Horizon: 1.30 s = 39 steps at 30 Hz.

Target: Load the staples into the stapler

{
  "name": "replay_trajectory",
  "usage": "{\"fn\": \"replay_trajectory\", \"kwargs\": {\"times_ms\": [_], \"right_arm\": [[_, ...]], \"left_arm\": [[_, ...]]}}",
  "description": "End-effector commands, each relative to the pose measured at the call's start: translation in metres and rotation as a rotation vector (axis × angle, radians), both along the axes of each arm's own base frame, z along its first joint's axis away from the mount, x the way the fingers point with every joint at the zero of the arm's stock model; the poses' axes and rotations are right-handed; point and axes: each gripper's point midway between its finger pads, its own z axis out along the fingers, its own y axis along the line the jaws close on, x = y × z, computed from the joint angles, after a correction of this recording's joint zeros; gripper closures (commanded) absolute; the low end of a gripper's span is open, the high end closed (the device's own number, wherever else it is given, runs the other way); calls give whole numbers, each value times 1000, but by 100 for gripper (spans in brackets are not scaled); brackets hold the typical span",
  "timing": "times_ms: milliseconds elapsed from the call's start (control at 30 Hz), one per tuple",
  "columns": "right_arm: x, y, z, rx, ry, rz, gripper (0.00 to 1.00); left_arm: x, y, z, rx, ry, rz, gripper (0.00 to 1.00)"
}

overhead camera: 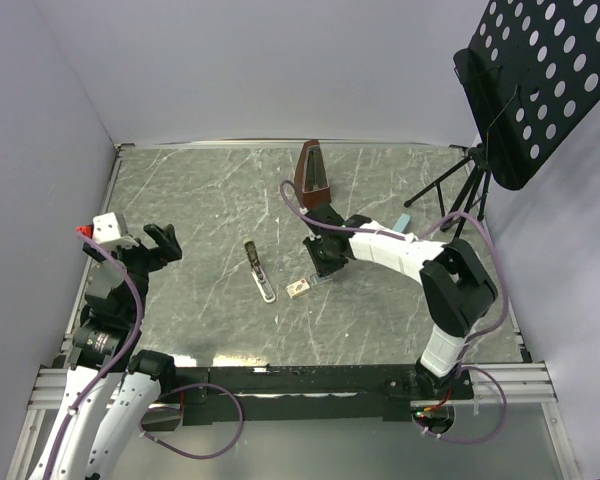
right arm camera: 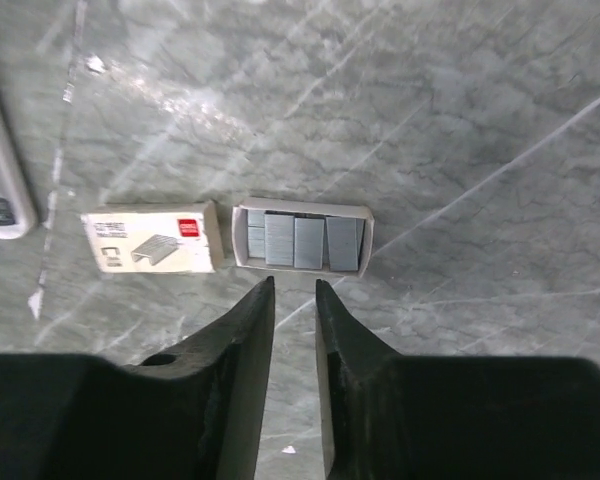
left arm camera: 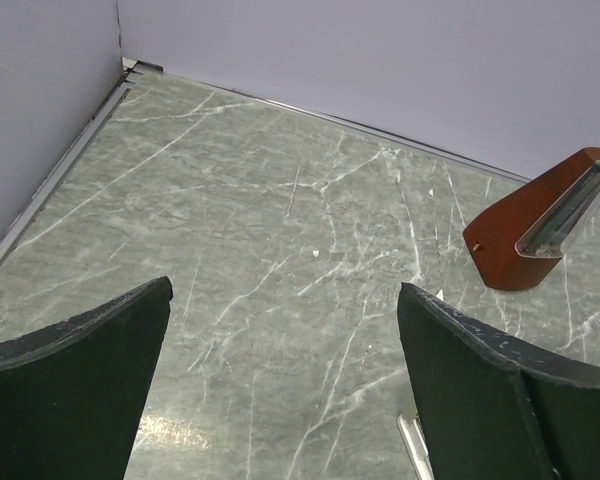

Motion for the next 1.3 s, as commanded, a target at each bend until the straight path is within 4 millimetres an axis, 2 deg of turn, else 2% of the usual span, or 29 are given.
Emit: {"fn": "replay_trajectory", "kwargs": {"times_ms": [0,267,633,1133,1267], "right_arm": [[5,4,0,-24,14,8,71],[2,12,-9,-43,26,27,71],[8,14,-15,-74,23,19,70],[7,23,-14,-94,10,42,70],[8,19,-17,-114,14,26,70]], "left_arm": [[-1,4,11,-26,-43,20,1],[-1,4,11,-26,-44,14,1],[0,4,10,-28,-43,9,1],[0,3,11,-29,-46,2,1],[0,3,11,-29,-46,0,1]]}}
